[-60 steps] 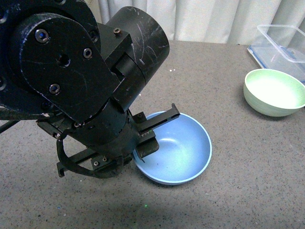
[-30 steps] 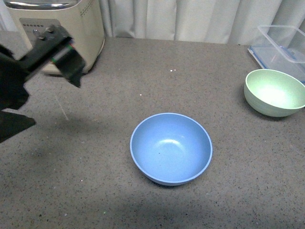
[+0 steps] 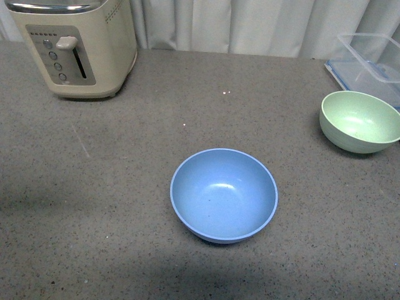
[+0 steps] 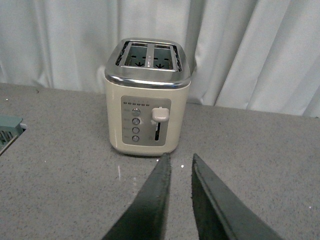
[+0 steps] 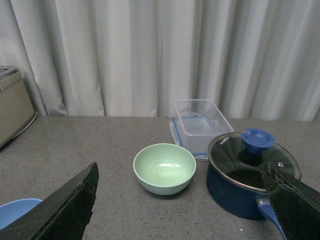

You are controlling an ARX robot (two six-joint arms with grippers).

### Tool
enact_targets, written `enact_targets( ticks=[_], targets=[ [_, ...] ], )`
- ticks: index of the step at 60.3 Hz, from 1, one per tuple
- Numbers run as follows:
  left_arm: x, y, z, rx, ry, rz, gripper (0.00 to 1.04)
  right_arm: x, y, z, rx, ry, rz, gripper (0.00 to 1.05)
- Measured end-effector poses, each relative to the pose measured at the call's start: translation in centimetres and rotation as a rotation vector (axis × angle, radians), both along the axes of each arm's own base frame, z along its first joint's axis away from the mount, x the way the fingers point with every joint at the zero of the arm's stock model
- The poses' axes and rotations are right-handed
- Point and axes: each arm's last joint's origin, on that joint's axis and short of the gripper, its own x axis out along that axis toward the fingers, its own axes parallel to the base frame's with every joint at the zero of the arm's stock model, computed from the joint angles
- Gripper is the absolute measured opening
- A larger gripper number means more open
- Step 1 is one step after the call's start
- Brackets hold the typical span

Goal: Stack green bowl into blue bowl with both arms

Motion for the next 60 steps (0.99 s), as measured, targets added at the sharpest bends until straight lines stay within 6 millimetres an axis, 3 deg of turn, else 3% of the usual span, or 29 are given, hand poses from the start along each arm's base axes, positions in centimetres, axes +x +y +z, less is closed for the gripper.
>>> enact_targets(
  ticks=[5, 21, 60],
  targets=[
    [-0.9, 0.3, 0.0, 0.007, -0.002, 0.0, 0.04, 0.0, 0.0, 0.0, 0.0, 0.002, 0.0, 0.96],
    [-3.6, 1.8, 0.2, 0.019, -0.005, 0.007, 0.04, 0.0, 0.0, 0.0, 0.0, 0.0, 0.0, 0.96],
    [-7.1, 1.8, 1.1, 0.022, -0.033, 0.003, 0.04, 0.0, 0.0, 0.0, 0.0, 0.0, 0.0, 0.96]
  ],
)
